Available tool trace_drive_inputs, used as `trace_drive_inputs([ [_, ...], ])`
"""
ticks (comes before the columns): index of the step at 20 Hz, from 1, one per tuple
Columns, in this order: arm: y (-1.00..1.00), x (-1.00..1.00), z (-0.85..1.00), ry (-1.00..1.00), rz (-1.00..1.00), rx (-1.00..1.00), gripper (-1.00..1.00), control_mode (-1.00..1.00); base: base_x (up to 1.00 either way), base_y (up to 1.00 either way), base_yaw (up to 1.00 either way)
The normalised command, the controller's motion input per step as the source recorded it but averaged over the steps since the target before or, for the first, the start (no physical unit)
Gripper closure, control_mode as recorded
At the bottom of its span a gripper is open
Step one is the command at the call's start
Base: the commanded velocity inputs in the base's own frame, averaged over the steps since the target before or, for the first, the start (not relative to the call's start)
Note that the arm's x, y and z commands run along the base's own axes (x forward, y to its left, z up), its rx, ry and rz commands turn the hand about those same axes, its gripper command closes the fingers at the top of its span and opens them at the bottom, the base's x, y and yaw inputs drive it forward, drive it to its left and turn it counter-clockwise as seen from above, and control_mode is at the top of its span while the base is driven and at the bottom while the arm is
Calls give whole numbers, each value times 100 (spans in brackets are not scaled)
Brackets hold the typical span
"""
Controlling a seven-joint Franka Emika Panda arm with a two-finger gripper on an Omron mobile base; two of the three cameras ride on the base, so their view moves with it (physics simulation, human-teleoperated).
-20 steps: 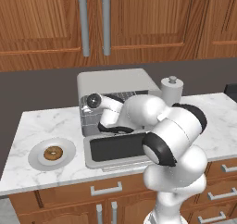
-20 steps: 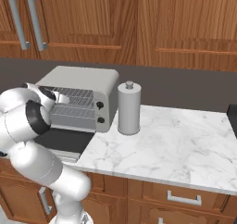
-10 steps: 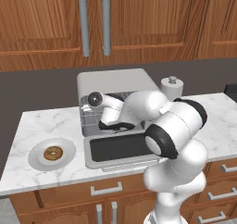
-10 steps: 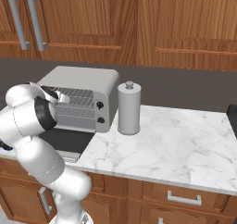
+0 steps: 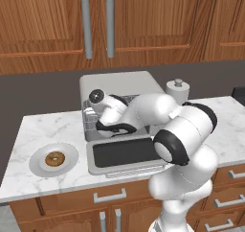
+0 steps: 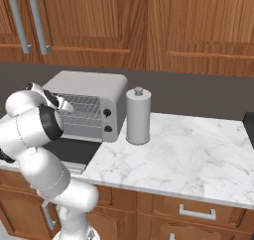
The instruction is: Pick up the bagel from the plate, place it on the toaster oven rack, close the door, and set the timer.
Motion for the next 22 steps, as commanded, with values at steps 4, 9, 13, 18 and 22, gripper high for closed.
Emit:
trace_drive_inputs([
  [4, 0, -78, -86, 37, -9, 0, -100, -100, 0, 0, 0],
  [9, 0, -95, -91, 43, -11, 0, -100, -100, 0, 0, 0],
  [13, 0, -100, -100, 44, -10, 0, -100, -100, 0, 0, 0],
  [18, 0, -100, -100, 45, -11, -6, -100, -100, 0, 0, 0],
  [22, 0, -100, -100, 49, -12, -13, -100, -100, 0, 0, 0],
])
